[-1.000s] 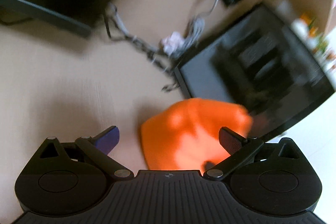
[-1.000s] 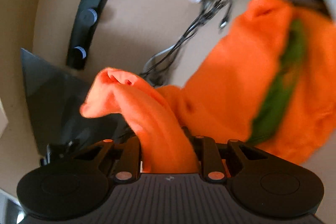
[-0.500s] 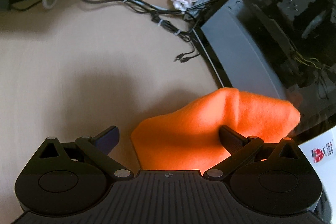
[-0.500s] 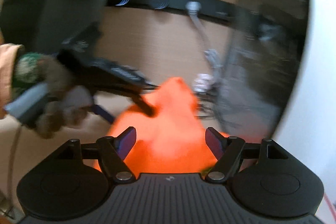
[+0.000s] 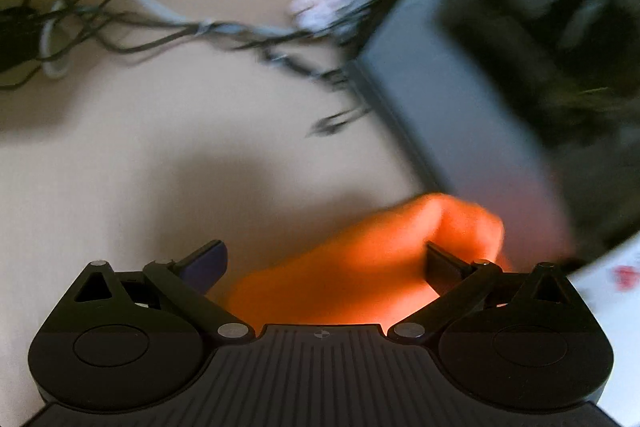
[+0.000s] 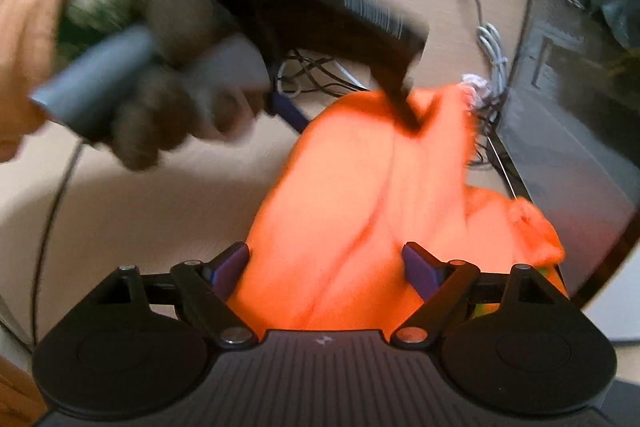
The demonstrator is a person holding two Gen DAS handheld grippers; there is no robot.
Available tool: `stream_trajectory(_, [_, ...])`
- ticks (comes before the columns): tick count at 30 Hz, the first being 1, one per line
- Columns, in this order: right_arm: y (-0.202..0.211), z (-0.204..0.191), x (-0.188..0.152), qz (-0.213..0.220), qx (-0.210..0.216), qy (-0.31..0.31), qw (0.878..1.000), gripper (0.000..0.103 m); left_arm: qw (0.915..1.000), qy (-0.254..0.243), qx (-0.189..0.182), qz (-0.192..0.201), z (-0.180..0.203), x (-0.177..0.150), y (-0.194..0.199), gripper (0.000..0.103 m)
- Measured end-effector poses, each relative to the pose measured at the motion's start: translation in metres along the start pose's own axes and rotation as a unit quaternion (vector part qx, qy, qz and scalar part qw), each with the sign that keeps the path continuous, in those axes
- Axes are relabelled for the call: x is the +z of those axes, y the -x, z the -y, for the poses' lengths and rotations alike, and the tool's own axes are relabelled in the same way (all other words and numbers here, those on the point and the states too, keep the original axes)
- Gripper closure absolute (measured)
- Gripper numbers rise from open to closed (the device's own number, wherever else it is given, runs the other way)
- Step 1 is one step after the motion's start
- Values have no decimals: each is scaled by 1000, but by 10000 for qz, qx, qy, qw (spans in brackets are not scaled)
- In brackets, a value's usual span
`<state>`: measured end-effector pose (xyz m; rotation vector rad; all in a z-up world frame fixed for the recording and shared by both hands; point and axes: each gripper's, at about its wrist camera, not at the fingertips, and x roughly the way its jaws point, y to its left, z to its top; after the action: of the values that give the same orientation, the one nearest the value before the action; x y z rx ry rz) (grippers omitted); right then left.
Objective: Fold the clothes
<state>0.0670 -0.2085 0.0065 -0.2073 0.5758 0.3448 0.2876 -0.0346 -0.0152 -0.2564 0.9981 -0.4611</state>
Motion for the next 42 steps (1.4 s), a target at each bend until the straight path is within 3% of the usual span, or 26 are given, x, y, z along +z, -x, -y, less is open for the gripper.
stream_trajectory(2, [13, 8, -1, 164, -124, -209, 9996, 19, 9996, 249, 122, -93, -12, 2, -14, 0])
stream_trajectory(5, [38, 22, 0, 666, -462, -595, 9949, 19, 9980, 629, -35, -85, -27, -4, -11, 0])
stream_trajectory(8, [29, 46, 10, 1023, -608, -1299, 9844, 19, 9963, 819, -277, -7, -39, -11, 11, 0])
stream_trajectory(11, [5, 73, 19, 890, -261, -2063, 9741, 18, 9941, 989, -418, 157, -51, -20, 40, 0])
stream_trajectory(14, [-23, 77, 14, 371, 39, -2353, 9712, 18, 9897, 1316, -462, 330, -70, -39, 67, 0])
stream_trajectory(16, [-23, 60, 18, 303, 635, -2191, 9732, 18, 9855, 1567, -486, 424, -86, -54, 84, 0])
stream_trajectory(18, [-19, 30, 28, 327, 884, -1453, 9849, 17, 9808, 1828, -497, 473, -99, -67, 93, 0])
stream_trajectory(23, [-16, -7, 38, 406, 349, -277, 9982, 17, 9675, 2424, -511, 499, -125, -91, 97, 0])
stream_trajectory(27, [-14, -33, 45, 468, -114, 591, 9971, 17, 9671, 2414, -608, 526, -125, -96, 102, 0])
stream_trajectory(29, [0, -34, 47, 639, -15, 637, 9959, 16, 9676, 2362, -713, 530, -120, -97, 103, 0])
stream_trajectory(32, [5, -23, 46, 796, 619, 225, 9947, 3, 9675, 2321, -868, 498, -114, -96, 98, 0])
stream_trajectory(35, [-19, -29, 37, 188, 799, 86, 9966, 2, 9678, 2277, -961, 478, -109, -95, 95, 0])
stream_trajectory(36, [-25, -34, 32, 5, 797, 71, 9968, 6, 9681, 2250, -993, 482, -106, -93, 94, 0])
stream_trajectory(38, [-35, -46, 28, -120, 748, 132, 9970, 27, 9702, 2134, -1029, 506, -101, -93, 97, 0])
stream_trajectory(39, [-37, -51, 31, -91, 761, 184, 9969, 48, 9710, 2087, -1022, 553, -100, -93, 102, 0])
stream_trajectory(40, [-36, -53, 36, -29, 852, 159, 9962, 64, 9686, 2116, -1070, 745, -102, -92, 113, 0])
stream_trajectory(42, [-30, -41, 50, 80, 1324, -490, 9900, 78, 9626, 2169, -1166, 1127, -107, -90, 134, 0])
